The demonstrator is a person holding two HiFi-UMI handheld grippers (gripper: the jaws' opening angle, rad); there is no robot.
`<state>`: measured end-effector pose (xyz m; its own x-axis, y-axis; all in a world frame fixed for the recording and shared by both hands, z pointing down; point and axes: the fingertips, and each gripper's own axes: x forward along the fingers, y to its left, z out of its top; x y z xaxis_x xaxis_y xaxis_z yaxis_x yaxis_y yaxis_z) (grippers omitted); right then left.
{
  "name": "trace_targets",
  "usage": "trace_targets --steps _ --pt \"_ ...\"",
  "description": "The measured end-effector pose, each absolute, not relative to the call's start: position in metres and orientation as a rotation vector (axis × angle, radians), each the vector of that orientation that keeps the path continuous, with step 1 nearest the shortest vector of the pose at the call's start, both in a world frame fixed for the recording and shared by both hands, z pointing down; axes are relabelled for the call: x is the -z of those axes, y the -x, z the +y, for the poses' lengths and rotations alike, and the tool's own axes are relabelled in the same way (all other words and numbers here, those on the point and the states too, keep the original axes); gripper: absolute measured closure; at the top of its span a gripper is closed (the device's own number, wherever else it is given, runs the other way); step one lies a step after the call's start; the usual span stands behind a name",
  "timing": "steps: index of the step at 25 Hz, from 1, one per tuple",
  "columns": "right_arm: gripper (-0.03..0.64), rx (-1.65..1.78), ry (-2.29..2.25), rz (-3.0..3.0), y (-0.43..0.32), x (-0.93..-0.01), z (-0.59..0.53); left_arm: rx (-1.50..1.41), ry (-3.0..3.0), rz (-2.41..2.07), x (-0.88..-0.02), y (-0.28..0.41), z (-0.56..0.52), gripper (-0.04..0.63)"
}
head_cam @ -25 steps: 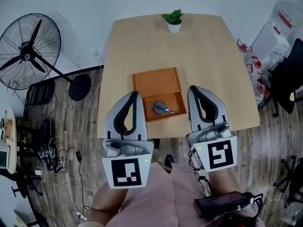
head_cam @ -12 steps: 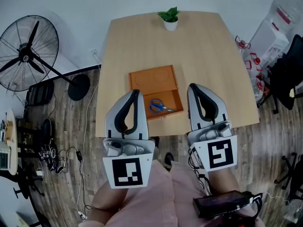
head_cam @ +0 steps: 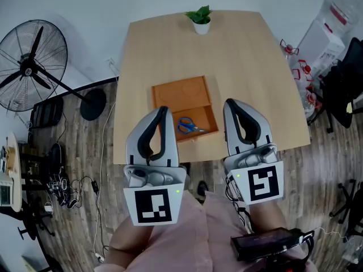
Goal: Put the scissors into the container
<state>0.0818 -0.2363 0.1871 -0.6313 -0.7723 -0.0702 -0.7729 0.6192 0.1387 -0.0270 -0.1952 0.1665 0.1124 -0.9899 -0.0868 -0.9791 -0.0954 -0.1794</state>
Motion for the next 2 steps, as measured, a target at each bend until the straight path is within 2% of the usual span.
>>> trace_targets --steps 2 --pt "0.617 -0.245 1.348 2.822 -0.0818 -0.1868 -0.236 0.081 2.192 1.97 -0.1662 0.0269 -0.1949 0.586"
